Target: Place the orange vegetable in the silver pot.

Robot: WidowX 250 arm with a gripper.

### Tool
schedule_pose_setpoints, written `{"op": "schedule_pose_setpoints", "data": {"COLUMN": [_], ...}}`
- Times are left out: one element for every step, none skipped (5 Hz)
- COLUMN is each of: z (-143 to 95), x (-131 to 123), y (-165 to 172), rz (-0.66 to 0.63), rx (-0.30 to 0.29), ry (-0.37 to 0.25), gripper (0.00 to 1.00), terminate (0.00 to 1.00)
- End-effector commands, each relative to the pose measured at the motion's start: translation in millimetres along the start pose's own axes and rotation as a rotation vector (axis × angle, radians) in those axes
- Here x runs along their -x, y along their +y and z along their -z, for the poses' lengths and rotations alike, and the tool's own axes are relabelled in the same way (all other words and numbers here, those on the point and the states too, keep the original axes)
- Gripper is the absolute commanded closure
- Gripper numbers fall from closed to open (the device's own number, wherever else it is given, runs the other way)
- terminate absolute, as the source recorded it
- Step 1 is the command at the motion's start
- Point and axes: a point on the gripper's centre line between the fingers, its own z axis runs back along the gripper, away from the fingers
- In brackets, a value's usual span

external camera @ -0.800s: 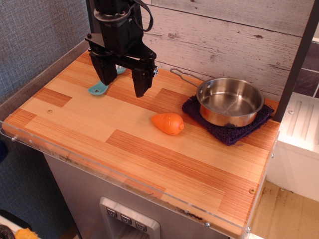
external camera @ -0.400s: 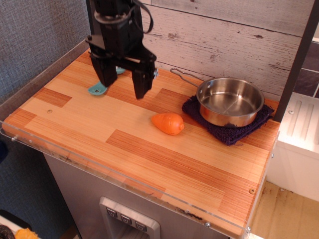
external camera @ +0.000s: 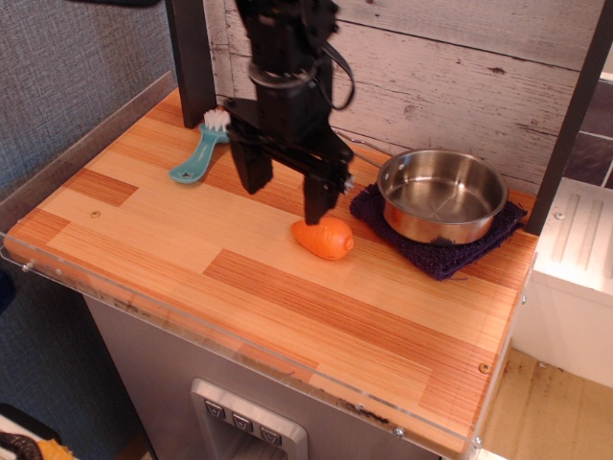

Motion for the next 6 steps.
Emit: {"op": "schedule_pose_setpoints", "data": {"z": [12, 25, 32, 41, 49, 54], "x": [-14, -18, -22, -22, -18, -15], "y": [-17, -14, -11, -8, -3, 1], "rz": [0.044, 0.029, 0.019, 0.013, 0.010, 0.003], "rx": [-0.006, -0.005, -0.003, -0.005, -0.011, -0.011], "ry": [0.007, 0.032, 0.044, 0.071, 0.097, 0.117], "gripper": [0.00, 0.00, 0.00, 0.00, 0.00, 0.00], "terminate": [0.00, 0.00, 0.00, 0.00, 0.00, 0.00]}}
